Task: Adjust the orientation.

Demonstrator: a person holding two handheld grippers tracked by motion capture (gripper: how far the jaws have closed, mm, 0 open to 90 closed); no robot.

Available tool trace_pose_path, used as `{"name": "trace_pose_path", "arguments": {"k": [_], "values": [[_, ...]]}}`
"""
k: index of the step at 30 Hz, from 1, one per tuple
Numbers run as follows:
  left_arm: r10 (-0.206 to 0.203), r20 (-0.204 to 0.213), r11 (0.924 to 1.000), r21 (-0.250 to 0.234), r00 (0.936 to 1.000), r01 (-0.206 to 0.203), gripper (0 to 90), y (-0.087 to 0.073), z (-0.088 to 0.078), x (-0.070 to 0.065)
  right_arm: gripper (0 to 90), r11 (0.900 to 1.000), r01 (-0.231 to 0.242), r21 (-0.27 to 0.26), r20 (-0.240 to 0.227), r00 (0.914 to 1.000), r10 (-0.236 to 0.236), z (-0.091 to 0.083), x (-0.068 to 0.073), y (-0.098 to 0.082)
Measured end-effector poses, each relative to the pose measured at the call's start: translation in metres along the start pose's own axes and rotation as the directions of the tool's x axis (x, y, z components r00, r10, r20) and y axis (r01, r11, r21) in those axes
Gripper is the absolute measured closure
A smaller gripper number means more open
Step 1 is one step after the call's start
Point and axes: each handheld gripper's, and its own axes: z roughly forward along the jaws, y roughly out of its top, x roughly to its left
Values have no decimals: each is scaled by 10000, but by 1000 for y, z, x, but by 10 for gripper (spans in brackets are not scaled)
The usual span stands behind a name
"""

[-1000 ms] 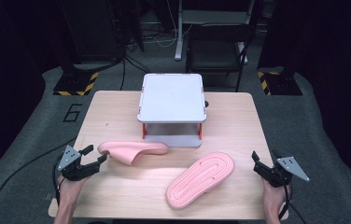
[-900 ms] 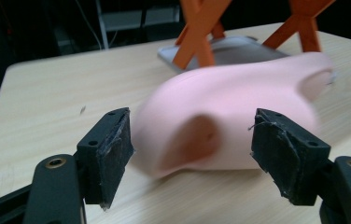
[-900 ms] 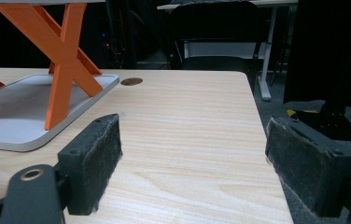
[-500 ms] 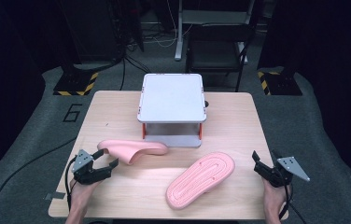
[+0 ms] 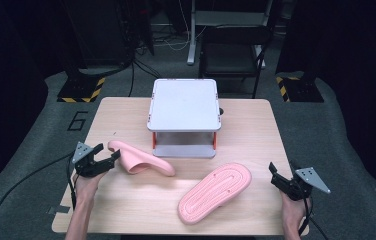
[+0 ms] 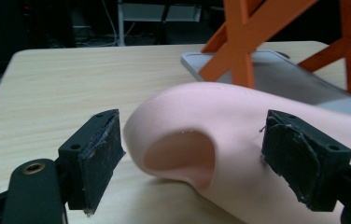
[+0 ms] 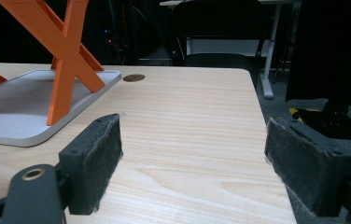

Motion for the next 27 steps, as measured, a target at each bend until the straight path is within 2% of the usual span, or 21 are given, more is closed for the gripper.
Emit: {"name": "trace_pose_path", "arguments": {"k": [1, 6, 8, 12, 14, 15, 17, 18, 19, 20, 21, 22, 23, 24, 27], "values": [[-245, -105, 9996, -107, 9996, 243, 203, 2, 5, 4, 182, 10000, -2, 64, -91, 10000, 3, 0, 0, 0], [-271, -187, 9995, 125, 9995, 274, 210, 10, 18, 9, 185, 9999, 68, 119, -125, 9999, -67, 1, 2, 0], [-117, -248, 9998, 155, 9996, 121, 215, 13, 21, 7, 188, 9999, 79, 102, -70, 9999, -79, 2, 2, 0], [132, 176, 9999, 53, 9998, -133, 214, 11, 7, -6, 196, 9999, 68, 124, -81, 9999, -67, 0, 1, 1], [110, 209, 9999, -23, 9997, -109, 214, 9, 2, -8, 196, 10000, 51, 58, -101, 9999, -51, 0, 0, 0], [-90, 393, 9999, -42, 9992, 92, 214, 2, -9, -11, 196, 10000, -2, 76, -88, 10000, 2, 0, 0, 1], [-186, 445, 9998, -38, 9988, 188, 216, -4, -14, -12, 196, 10000, 11, 68, -97, 10000, -10, 0, 0, 1], [-299, 795, 9995, 100, 9964, 292, 224, -13, -21, -12, 197, 10000, 53, 12, -52, 10000, -53, -1, 1, 1], [-334, 946, 9994, 129, 9950, 323, 231, -16, -23, -13, 197, 10000, 74, 66, -152, 9999, -73, -1, 1, 2], [-334, 946, 9994, 129, 9950, 323, 237, -16, -23, -13, 197, 10000, 74, 66, -152, 9999, -73, -1, 1, 2], [-357, 1269, 9993, 163, 9913, 339, 237, -22, -26, -15, 197, 10000, 68, 54, -127, 9999, -68, -2, 1, 2], [-194, 1547, 9985, 539, 9878, 111, 265, -30, -26, -19, 198, 10000, 45, 9, -96, 9999, -45, -2, 1, 2], [-194, 1547, 9985, 539, 9878, 111, 273, -30, -26, -19, 198, 10000, 30, 11, -95, 10000, -30, -1, 1, 2], [176, 1437, 9952, 926, 9895, -311, 283, -36, -21, -24, 198, 10000, -3, 48, -91, 10000, 3, -1, 1, 2], [94, 1312, 9945, 1021, 9913, -230, 353, -41, -14, -26, 198, 10000, 11, 28, -63, 10000, -11, 0, 1, 1]]}}
